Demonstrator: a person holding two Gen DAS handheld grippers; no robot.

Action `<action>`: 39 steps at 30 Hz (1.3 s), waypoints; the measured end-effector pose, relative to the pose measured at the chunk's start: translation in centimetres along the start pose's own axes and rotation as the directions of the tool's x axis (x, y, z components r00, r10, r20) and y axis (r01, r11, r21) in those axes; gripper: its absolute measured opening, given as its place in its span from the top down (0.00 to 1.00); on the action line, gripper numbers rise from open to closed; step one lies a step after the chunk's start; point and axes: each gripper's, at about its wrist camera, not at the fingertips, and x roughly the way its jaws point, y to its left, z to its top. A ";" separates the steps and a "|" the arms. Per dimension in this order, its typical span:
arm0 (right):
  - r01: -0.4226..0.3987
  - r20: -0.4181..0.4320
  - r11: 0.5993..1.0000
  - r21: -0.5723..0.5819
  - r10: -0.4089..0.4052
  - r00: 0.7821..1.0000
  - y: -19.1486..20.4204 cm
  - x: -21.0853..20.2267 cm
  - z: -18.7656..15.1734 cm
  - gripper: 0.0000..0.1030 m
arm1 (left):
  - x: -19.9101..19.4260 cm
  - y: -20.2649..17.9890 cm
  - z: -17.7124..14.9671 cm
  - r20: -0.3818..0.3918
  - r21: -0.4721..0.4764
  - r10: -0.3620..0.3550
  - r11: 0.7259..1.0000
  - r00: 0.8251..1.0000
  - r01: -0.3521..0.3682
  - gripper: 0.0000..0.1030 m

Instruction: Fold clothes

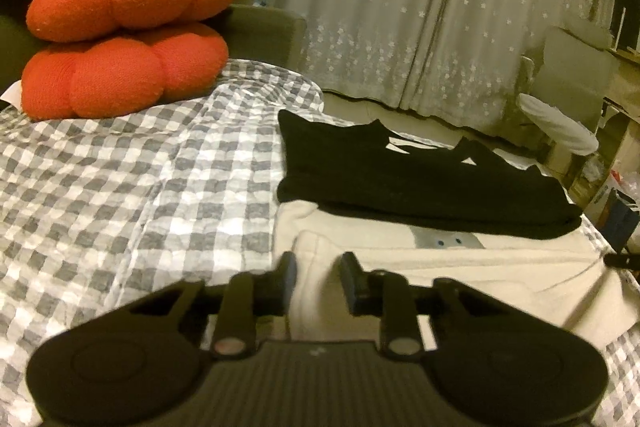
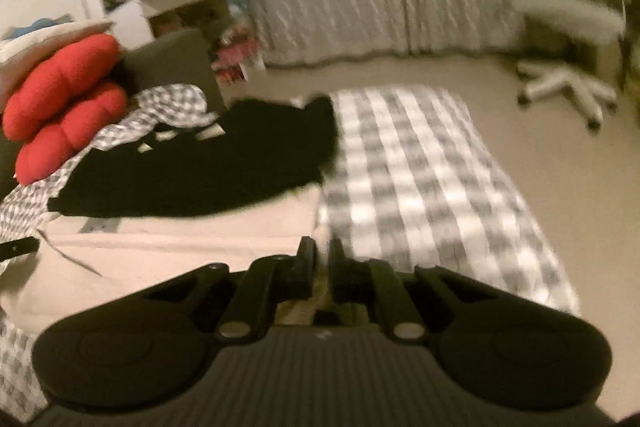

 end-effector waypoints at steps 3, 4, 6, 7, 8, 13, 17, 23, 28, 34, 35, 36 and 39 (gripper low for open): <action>-0.012 0.002 1.000 0.024 0.012 1.000 -0.2 -0.1 0.0 0.90 | -0.3 0.3 0.0 0.015 -0.010 0.008 1.000 1.000 -0.008 0.94; -0.016 0.007 0.999 0.028 0.016 1.000 -0.1 -0.3 0.0 0.85 | -0.5 0.4 0.0 0.023 -0.015 0.007 1.000 1.000 -0.007 0.96; -0.014 0.014 1.000 0.019 0.014 1.000 0.1 -0.7 0.0 0.67 | -1.0 0.6 0.1 0.051 -0.023 -0.001 1.000 0.999 0.002 0.96; -0.018 0.021 1.000 0.008 0.018 1.000 0.2 -0.8 0.0 0.64 | -1.3 0.6 0.1 0.067 -0.025 -0.007 1.000 0.998 0.009 0.96; -0.026 0.026 1.000 0.002 0.026 0.999 0.2 -0.9 -0.1 0.63 | -1.6 0.5 0.2 0.082 -0.026 -0.013 1.000 0.997 0.015 0.96; -0.021 0.025 0.999 -0.036 0.022 0.999 0.6 -0.3 0.0 0.87 | -1.6 -0.2 0.3 0.104 0.005 0.003 1.000 0.995 -0.003 0.96; -0.025 0.094 0.996 -0.083 0.032 0.995 1.4 -1.4 0.2 0.91 | -2.6 -0.4 0.4 0.159 0.024 0.025 0.999 0.987 -0.029 0.96; -0.036 0.165 0.996 -0.076 0.048 0.985 1.1 -2.2 0.7 0.91 | -3.9 0.3 0.8 0.235 -0.027 0.060 0.998 0.970 -0.055 0.96; -0.020 0.130 0.998 -0.058 0.028 0.991 1.3 -0.2 0.9 0.91 | -2.1 0.1 1.0 0.185 -0.025 0.092 0.996 0.978 -0.089 0.96; 0.030 0.092 0.992 -0.125 -0.018 0.996 2.2 1.9 0.4 0.90 | -0.2 -0.4 0.6 0.128 0.027 0.148 0.988 0.981 -0.152 0.95; 0.033 0.096 0.991 -0.129 -0.020 0.995 2.2 1.7 0.4 0.88 | -0.2 -0.4 0.5 0.128 0.032 0.168 0.984 0.978 -0.173 0.95; 0.036 0.100 0.990 -0.135 -0.023 0.995 2.3 1.5 0.4 0.82 | -0.4 -0.4 0.4 0.140 0.037 0.185 0.981 0.973 -0.192 0.94; 0.056 0.126 0.984 -0.169 -0.035 0.991 3.0 0.6 0.4 0.75 | -1.3 -0.4 0.3 0.171 0.033 0.170 0.984 0.971 -0.178 0.86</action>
